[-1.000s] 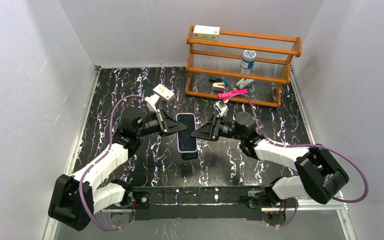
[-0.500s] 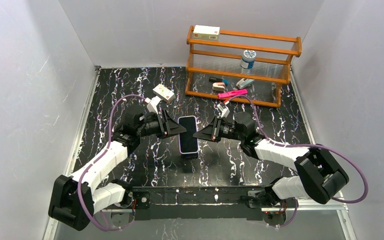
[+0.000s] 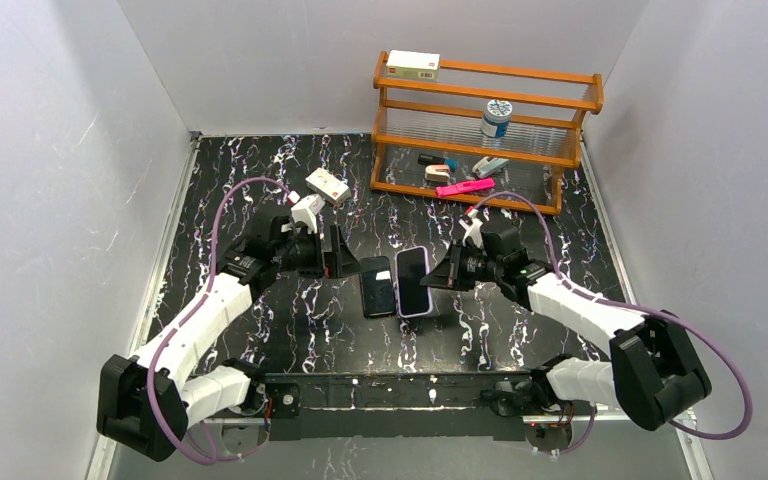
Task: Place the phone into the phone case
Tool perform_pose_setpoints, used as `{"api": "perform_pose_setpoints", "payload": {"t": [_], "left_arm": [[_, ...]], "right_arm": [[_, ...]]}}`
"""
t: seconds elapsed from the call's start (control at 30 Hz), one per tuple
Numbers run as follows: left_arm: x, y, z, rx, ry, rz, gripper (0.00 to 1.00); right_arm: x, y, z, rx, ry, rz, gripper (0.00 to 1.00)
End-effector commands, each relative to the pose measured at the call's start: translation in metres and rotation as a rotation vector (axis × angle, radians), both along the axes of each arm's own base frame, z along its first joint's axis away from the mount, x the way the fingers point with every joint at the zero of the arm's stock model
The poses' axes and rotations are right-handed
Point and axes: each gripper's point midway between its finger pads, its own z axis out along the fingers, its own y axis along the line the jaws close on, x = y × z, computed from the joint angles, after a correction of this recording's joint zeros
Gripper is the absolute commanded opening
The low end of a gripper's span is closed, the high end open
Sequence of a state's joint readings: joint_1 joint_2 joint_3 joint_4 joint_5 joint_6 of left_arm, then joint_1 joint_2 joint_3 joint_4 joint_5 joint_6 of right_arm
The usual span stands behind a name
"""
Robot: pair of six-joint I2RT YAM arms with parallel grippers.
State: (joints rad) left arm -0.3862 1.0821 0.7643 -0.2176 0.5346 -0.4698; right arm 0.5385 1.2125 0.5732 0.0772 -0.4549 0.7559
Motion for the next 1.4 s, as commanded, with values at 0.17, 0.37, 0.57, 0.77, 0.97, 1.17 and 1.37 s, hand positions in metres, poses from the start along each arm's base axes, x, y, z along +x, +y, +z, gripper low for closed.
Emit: {"api": "perform_pose_setpoints", "payload": {"t": [0.17,0.37,0.57,0.77,0.97,1.17,1.37], "left_arm": [[-0.004,0.026,-0.032,0.189,-0.033,-0.010,0.98],[-0.003,0.031,-0.032,0.212,-0.046,0.004,0.98],[-0.002,0.034,-0.032,0.230,-0.054,0.016,0.98],[0.000,0.038,-0.033,0.246,-0.054,0.031,0.98],[0.001,0.038,-0.031,0.243,-0.058,0.043,0.98],[0.004,0.035,-0.016,0.206,-0.052,0.076,0.98],[0.011,0.027,0.027,0.123,-0.116,0.110,0.98]], "right_arm": [[0.013,-0.010,-0.009,-0.048,0.021,0.066,0.01],[0.028,-0.016,-0.035,-0.089,0.058,0.033,0.01],[0.034,-0.025,-0.056,-0.128,0.107,-0.007,0.13],[0.043,-0.035,-0.056,-0.163,0.097,-0.076,0.29],[0.044,-0.042,-0.042,-0.187,0.082,-0.096,0.58],[0.046,-0.048,-0.003,-0.194,-0.002,-0.108,0.87],[0.047,-0.055,0.050,-0.175,-0.128,-0.146,0.99]]}}
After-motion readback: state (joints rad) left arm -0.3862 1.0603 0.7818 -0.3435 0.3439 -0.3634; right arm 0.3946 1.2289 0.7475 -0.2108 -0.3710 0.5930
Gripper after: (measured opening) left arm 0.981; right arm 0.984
